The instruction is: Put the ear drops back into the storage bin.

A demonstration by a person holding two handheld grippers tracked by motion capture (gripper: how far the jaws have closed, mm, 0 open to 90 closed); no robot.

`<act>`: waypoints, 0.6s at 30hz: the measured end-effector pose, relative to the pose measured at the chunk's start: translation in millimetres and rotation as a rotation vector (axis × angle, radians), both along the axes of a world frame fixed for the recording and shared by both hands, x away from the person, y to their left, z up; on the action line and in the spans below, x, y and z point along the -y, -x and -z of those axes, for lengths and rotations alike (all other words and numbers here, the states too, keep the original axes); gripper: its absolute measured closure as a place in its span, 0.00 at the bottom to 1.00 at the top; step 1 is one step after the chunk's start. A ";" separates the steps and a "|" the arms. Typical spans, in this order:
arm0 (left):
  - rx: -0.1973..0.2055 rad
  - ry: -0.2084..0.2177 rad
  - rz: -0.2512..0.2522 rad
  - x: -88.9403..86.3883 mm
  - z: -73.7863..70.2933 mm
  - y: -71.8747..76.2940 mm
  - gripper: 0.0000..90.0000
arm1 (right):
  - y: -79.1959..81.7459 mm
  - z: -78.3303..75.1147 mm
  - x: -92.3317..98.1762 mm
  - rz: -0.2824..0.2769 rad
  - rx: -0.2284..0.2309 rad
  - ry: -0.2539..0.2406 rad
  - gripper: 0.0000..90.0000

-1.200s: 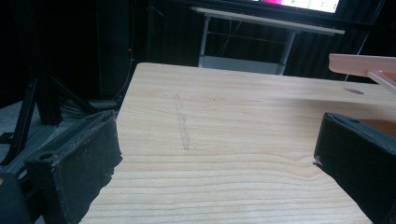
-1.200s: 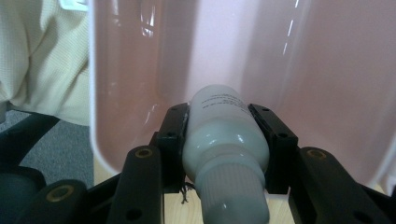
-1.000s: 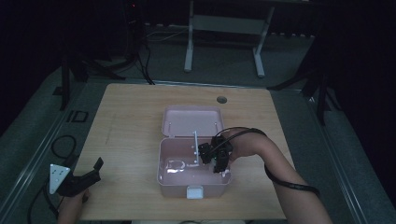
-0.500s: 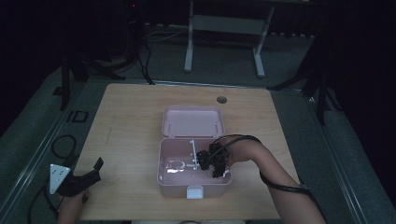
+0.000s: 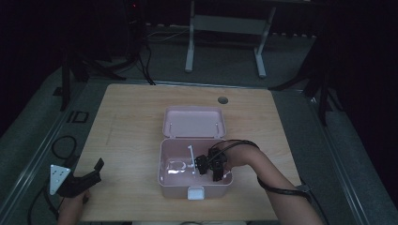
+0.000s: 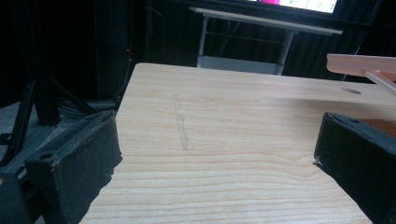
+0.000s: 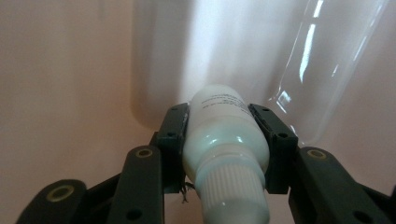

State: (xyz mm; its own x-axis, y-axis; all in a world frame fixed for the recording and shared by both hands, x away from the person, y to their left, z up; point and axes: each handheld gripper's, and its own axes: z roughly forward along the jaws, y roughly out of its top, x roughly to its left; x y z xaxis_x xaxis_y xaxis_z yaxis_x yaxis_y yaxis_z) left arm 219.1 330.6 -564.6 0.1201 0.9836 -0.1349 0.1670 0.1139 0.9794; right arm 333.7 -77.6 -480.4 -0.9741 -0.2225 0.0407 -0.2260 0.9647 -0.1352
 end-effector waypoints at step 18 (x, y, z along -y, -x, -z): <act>0.000 -0.004 0.000 0.2 0.0 0.0 0.01 | 0.8 10.5 0.1 0.036 0.013 0.008 0.65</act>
State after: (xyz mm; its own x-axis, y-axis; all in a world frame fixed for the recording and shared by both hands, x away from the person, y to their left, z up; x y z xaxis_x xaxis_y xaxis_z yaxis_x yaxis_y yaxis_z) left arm 219.1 330.4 -564.6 0.1198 0.9841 -0.1310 0.1673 0.1101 0.9797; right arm 332.9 -77.8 -491.0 -0.9819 -0.1869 0.0296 -0.1892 0.9711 -0.1455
